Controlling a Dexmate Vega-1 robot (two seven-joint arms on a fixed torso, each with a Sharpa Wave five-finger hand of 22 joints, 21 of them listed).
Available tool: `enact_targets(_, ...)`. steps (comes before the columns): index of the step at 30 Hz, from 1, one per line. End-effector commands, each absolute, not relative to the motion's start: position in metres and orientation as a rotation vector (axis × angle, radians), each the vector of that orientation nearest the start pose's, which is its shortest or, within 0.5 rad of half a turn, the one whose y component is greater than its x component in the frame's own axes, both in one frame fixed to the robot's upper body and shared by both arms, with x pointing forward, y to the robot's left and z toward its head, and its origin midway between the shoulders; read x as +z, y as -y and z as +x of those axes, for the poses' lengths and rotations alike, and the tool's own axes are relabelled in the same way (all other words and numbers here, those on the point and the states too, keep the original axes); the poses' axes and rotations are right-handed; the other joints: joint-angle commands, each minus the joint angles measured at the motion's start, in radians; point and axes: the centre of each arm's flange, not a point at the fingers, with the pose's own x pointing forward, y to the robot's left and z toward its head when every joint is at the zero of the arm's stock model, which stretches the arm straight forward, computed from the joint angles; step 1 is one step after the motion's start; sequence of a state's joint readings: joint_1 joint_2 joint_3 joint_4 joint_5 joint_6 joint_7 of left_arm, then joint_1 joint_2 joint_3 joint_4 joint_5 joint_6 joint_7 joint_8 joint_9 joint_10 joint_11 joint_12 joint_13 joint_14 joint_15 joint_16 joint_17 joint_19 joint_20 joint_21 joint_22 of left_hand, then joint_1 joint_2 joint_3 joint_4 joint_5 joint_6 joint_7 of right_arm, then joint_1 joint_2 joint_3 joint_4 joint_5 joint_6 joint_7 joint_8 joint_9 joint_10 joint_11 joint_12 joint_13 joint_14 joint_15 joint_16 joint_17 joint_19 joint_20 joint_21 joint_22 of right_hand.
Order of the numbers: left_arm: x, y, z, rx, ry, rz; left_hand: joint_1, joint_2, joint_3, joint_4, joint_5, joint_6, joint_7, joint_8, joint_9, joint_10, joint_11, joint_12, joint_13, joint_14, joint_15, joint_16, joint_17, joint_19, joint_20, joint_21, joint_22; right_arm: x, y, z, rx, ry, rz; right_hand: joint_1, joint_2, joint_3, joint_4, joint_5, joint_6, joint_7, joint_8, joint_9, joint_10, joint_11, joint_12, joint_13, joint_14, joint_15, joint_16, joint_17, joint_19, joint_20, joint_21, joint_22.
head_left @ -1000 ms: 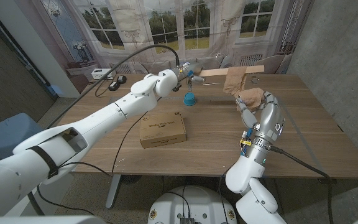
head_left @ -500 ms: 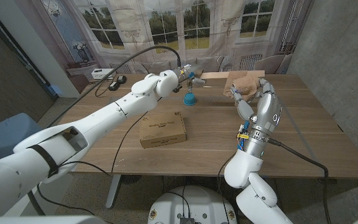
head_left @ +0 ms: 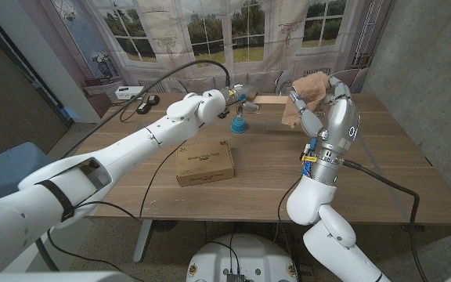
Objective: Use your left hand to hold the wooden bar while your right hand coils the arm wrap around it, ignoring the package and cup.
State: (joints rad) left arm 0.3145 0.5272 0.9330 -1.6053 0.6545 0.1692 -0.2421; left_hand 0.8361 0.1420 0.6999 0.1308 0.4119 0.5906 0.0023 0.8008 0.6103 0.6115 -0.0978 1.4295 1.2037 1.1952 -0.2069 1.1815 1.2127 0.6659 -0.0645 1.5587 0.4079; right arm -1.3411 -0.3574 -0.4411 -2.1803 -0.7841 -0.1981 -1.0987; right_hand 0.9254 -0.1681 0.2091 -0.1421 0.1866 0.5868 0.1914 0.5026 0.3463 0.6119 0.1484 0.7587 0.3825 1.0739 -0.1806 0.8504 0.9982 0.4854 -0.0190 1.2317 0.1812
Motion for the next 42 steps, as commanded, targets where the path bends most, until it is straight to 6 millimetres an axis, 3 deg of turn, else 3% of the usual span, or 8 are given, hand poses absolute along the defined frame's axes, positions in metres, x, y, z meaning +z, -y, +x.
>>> enact_targets(1, 0.113, -0.042, 0.614, -0.248, 0.780, 1.681, 0.003, 0.007, 0.004, -0.001, 0.004, 0.000, 0.002, 0.010, 0.002, -0.003, 0.002, -0.001, 0.013, -0.001, -0.002, -0.003, 0.002, 0.004, -0.071, 0.005, 0.002, 0.019, 0.182, 0.386, -0.800, 1.262, -0.459, 0.307, 0.318, 0.022, 0.007, 0.008, 0.372, -0.150, 0.002, 0.001, 0.424, -0.192, 0.006, 0.180, 0.008, -0.038, -0.005, 0.003, -0.005, -0.001, 0.008, 0.003)
enact_targets(10, 0.112, -0.040, 0.612, -0.243, 0.813, 1.706, 0.003, 0.007, 0.005, -0.002, 0.003, 0.002, 0.004, 0.012, -0.002, 0.003, 0.002, -0.005, 0.009, 0.001, -0.002, -0.005, 0.002, 0.003, -0.070, 0.005, 0.003, 0.056, 0.188, 0.398, -0.710, 1.245, -0.465, 0.305, 0.317, 0.024, 0.005, 0.007, 0.372, -0.151, 0.001, 0.002, 0.425, -0.192, 0.003, 0.178, 0.011, -0.039, -0.010, 0.003, -0.007, -0.002, 0.012, 0.002)
enact_targets(19, 0.103, -0.036, 0.602, -0.132, 0.922, 1.810, 0.003, 0.005, 0.004, -0.001, 0.003, 0.001, 0.004, 0.013, -0.007, 0.003, 0.004, -0.002, 0.013, -0.002, -0.002, -0.007, 0.003, 0.003, -0.069, 0.005, 0.002, 0.084, 0.206, 0.410, -0.621, 1.162, -0.431, 0.304, 0.317, 0.026, 0.004, 0.007, 0.372, -0.153, -0.002, 0.002, 0.423, -0.191, -0.001, 0.178, 0.012, -0.038, -0.014, 0.007, -0.009, -0.001, 0.016, 0.002)
enact_targets(33, 0.090, -0.033, 0.588, 0.040, 1.158, 1.852, 0.002, 0.001, 0.003, 0.000, 0.004, 0.001, -0.001, 0.017, -0.009, -0.001, -0.001, 0.000, 0.016, -0.001, -0.002, -0.007, 0.004, 0.000, -0.068, 0.004, 0.000, 0.111, 0.226, 0.423, -0.617, 1.112, -0.393, 0.302, 0.316, 0.028, 0.003, 0.006, 0.371, -0.150, -0.004, 0.004, 0.423, -0.191, -0.004, 0.179, 0.016, -0.038, -0.018, 0.008, -0.011, -0.001, 0.022, 0.002)
enact_targets(42, 0.086, -0.038, 0.583, 0.110, 1.309, 1.760, 0.000, -0.002, 0.001, 0.002, 0.005, -0.002, -0.007, 0.020, -0.008, -0.005, -0.007, 0.006, 0.023, 0.001, -0.001, -0.006, 0.005, -0.001, -0.071, 0.006, 0.004, 0.125, 0.242, 0.433, -0.608, 1.072, -0.326, 0.300, 0.316, 0.027, 0.003, 0.005, 0.371, -0.151, -0.006, 0.005, 0.424, -0.192, -0.004, 0.182, 0.017, -0.038, -0.021, 0.006, -0.013, -0.001, 0.025, 0.002)
